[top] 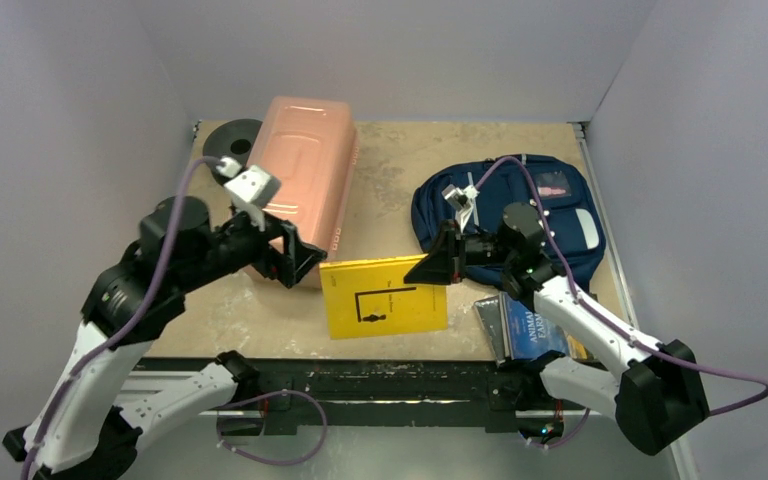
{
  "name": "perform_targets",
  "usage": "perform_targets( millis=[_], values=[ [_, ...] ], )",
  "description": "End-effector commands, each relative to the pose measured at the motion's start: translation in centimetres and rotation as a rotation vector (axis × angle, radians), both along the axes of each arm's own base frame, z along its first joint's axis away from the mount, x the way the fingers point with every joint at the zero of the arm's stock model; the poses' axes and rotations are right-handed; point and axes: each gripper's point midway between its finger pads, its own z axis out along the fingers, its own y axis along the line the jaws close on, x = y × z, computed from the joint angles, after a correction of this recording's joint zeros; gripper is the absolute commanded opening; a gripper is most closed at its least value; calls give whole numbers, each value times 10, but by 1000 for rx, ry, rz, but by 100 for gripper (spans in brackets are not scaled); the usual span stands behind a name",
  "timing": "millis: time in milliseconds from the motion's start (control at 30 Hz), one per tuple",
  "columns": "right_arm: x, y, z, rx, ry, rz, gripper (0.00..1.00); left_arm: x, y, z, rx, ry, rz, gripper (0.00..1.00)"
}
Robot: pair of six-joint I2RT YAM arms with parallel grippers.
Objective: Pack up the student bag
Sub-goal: Pick up the book from the center of the board.
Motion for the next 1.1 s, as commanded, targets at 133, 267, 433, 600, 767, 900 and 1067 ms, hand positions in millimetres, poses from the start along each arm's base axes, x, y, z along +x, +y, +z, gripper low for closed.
perform_targets(
  millis=[133, 267, 433, 600, 767, 900, 1067],
  values=[
    [-6, -14, 108, 211, -19, 74, 0, -8, -15, 8, -228, 110, 8, 88],
    [-13, -16, 130, 274, -29, 117, 0, -8, -24, -6, -259, 165, -8, 89],
    [-17, -17, 142, 315, -26, 161, 0, -23, -52, 0, -355, 177, -195, 78],
    [5, -8, 126, 253, 48, 128, 2, -32, -78, 20, -468, 143, -386, 9],
    [107, -41, 57, -219, 33, -462, 93, 29, -26, -9, -234, 121, 98, 0],
    [176, -146, 24, -616, -175, -1113, 99, 58, 22, -1, -186, 37, 396, 0],
    [184, -179, -60, -1120, -267, -1314, 96, 64, 28, 13, -171, -22, 423, 0]
  ],
)
